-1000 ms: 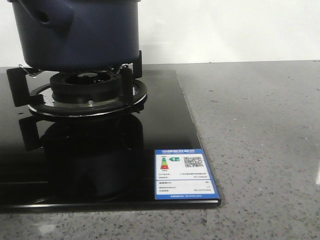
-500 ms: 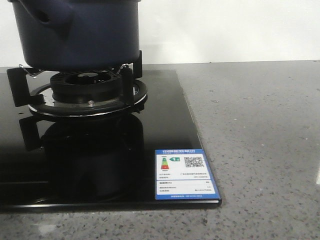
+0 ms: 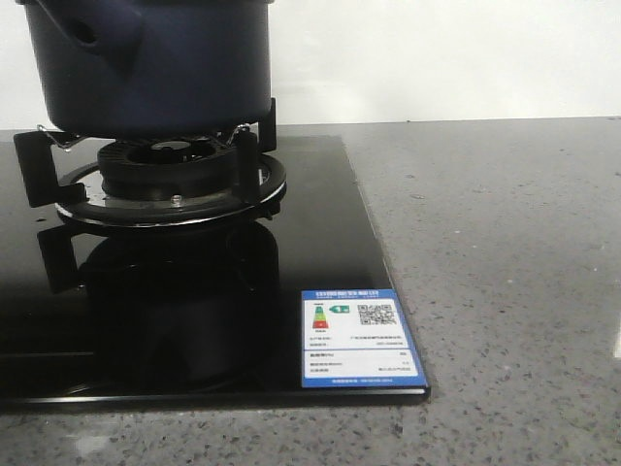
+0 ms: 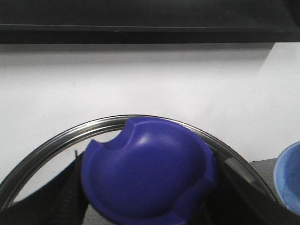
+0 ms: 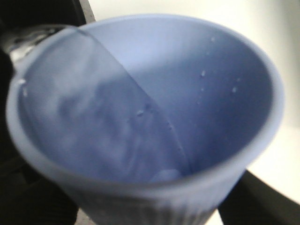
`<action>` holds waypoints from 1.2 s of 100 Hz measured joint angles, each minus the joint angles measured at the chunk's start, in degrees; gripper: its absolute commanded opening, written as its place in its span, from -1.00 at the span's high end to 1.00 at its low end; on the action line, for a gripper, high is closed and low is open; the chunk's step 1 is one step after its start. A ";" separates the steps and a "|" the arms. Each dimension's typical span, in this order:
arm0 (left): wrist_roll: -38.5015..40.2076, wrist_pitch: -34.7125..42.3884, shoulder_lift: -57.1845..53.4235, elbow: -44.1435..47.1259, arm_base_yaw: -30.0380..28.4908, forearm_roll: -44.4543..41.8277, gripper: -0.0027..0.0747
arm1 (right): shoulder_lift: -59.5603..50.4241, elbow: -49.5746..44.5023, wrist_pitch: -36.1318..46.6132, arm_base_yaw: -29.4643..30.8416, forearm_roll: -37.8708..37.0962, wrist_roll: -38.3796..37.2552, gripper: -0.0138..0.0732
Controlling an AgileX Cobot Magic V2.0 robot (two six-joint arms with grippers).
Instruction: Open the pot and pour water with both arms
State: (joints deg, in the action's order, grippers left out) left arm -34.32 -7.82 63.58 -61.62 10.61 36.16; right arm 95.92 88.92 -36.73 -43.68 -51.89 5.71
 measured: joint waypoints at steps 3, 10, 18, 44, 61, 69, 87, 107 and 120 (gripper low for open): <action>0.00 0.00 0.00 0.00 0.00 0.00 0.14 | 0.12 0.00 0.00 0.00 -0.78 0.00 -0.01; 0.00 0.00 0.00 0.00 0.00 0.00 0.14 | 0.51 0.00 0.00 0.00 -2.84 0.00 -0.01; 0.00 0.00 0.00 0.00 0.00 0.00 0.14 | 0.63 0.00 0.12 0.00 -5.25 0.00 -0.01; 0.00 0.00 0.00 0.00 0.00 0.00 0.14 | 0.63 0.00 2.77 0.00 -15.16 0.09 -0.01; 0.00 0.00 0.00 0.00 0.00 0.00 0.14 | 0.63 0.00 5.62 0.00 -20.48 0.09 -0.01; 0.00 0.00 0.00 0.00 0.00 0.00 0.14 | 0.63 0.00 6.55 0.00 -22.52 0.09 -0.01; 0.00 0.00 0.00 0.00 0.00 0.00 0.14 | 0.63 0.00 7.93 0.00 -27.52 0.09 -0.01; 0.00 0.00 0.00 0.00 0.00 0.00 0.14 | 0.63 0.03 9.96 0.00 -32.51 0.09 -0.01; 0.00 0.00 0.00 0.00 0.00 0.00 0.14 | 0.63 0.03 10.56 0.00 -35.48 0.09 -0.01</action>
State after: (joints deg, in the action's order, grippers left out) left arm -34.32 -7.82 63.58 -61.62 10.61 36.16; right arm 96.55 88.96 -26.17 -43.68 -87.37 5.81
